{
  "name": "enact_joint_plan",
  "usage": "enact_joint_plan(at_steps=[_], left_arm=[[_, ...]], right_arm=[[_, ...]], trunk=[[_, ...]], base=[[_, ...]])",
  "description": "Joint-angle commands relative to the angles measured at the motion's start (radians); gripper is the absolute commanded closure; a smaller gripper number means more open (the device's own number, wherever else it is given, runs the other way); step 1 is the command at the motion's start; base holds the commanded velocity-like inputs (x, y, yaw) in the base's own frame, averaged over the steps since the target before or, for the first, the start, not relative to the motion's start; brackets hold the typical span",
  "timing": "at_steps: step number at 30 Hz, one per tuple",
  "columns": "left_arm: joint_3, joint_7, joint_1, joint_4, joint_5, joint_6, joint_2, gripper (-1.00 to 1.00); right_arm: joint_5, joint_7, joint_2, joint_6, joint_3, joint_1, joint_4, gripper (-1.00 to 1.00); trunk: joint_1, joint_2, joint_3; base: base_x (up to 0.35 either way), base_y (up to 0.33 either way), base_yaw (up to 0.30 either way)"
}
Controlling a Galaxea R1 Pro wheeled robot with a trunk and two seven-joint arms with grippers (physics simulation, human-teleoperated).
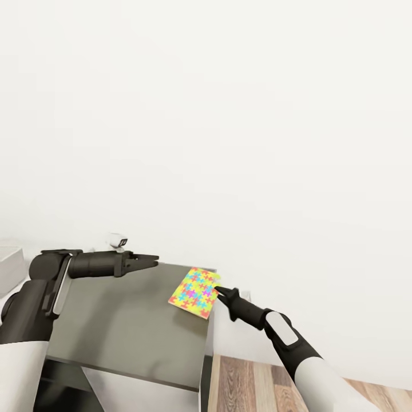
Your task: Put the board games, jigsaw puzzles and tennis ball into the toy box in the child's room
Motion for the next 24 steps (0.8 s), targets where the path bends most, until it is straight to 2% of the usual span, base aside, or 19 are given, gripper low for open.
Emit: enact_joint_plan(at_steps=[1, 7, 17, 24], left_arm=[[-0.001, -0.003, 0.000, 0.000, 0.000, 0.011, 0.001, -1.00], [-0.003, -0.003, 0.000, 0.000, 0.001, 0.011, 0.001, -1.00], [-0.004, -0.003, 0.000, 0.000, 0.000, 0.011, 0.001, -1.00], [-0.005, -0.003, 0.000, 0.000, -0.002, 0.011, 0.000, -1.00]], right_arm=[[0.000, 0.002, 0.000, 0.018, 0.000, -0.001, 0.001, 1.00], [0.001, 0.002, -0.001, 0.045, -0.001, -0.001, 0.001, 1.00], [0.000, 0.004, -0.005, 0.040, -0.004, -0.001, 0.006, 1.00], [0.000, 0.005, -0.008, 0.038, -0.010, 0.000, 0.007, 1.00]], trunk=[[-0.004, 0.007, 0.002], [-0.027, 0.049, 0.021], [-0.065, 0.119, 0.052], [-0.092, 0.168, 0.074]], base=[[0.000, 0.000, 0.000], [-0.096, 0.000, 0.000], [-0.130, 0.000, 0.000], [-0.026, 0.000, 0.000]])
